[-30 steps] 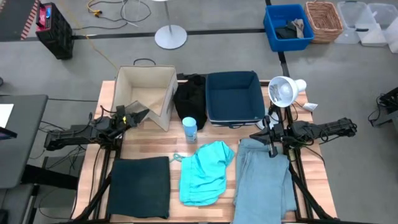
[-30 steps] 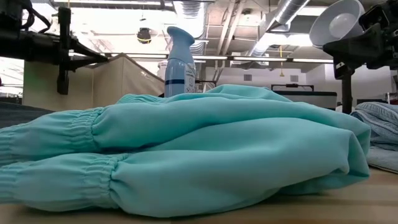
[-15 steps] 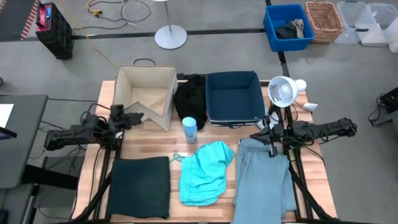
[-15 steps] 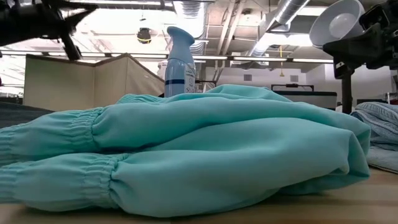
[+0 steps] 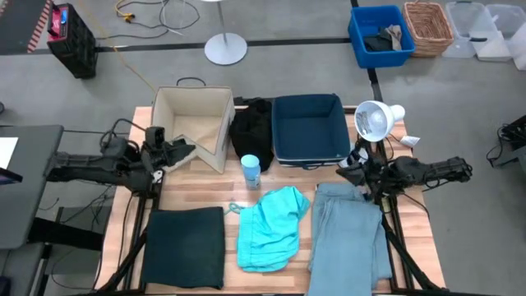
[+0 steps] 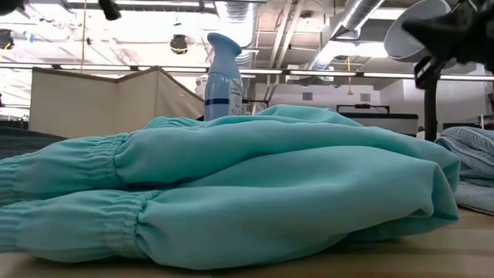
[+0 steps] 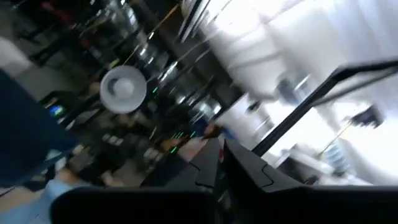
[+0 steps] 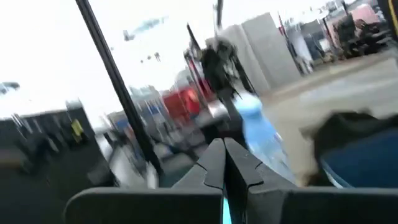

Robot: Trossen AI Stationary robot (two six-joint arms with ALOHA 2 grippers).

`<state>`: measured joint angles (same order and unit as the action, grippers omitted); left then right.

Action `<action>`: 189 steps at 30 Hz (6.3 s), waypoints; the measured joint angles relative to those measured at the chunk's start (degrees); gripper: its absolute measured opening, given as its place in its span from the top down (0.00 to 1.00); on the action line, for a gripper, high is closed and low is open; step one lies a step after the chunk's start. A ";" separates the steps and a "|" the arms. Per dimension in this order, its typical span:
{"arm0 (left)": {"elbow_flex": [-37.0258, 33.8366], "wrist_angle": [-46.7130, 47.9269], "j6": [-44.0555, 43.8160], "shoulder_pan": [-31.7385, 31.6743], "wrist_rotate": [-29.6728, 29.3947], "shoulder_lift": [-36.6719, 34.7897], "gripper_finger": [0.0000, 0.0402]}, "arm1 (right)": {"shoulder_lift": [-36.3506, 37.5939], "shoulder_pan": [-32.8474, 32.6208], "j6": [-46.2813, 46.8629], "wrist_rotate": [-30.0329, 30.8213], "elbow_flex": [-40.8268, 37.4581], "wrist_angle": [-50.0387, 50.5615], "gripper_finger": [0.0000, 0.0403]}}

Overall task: Sort clothes
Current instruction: Put the black pants into the laundry organizer

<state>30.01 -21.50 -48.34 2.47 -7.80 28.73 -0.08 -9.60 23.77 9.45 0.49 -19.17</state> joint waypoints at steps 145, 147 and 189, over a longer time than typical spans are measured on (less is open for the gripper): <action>47.68 64.80 21.92 27.20 7.02 17.26 0.91 | -47.17 -10.52 -7.83 3.06 43.36 14.02 0.63; 49.79 64.83 24.26 27.20 6.41 17.26 0.91 | -47.17 -10.52 -7.85 3.06 43.36 14.02 0.63; 64.01 54.03 68.32 27.16 -62.70 17.26 0.92 | -47.17 -10.52 -9.27 3.06 43.35 14.02 0.63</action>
<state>94.02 32.53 19.98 29.63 -70.50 46.00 -47.24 -20.12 14.50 12.51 43.84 -5.15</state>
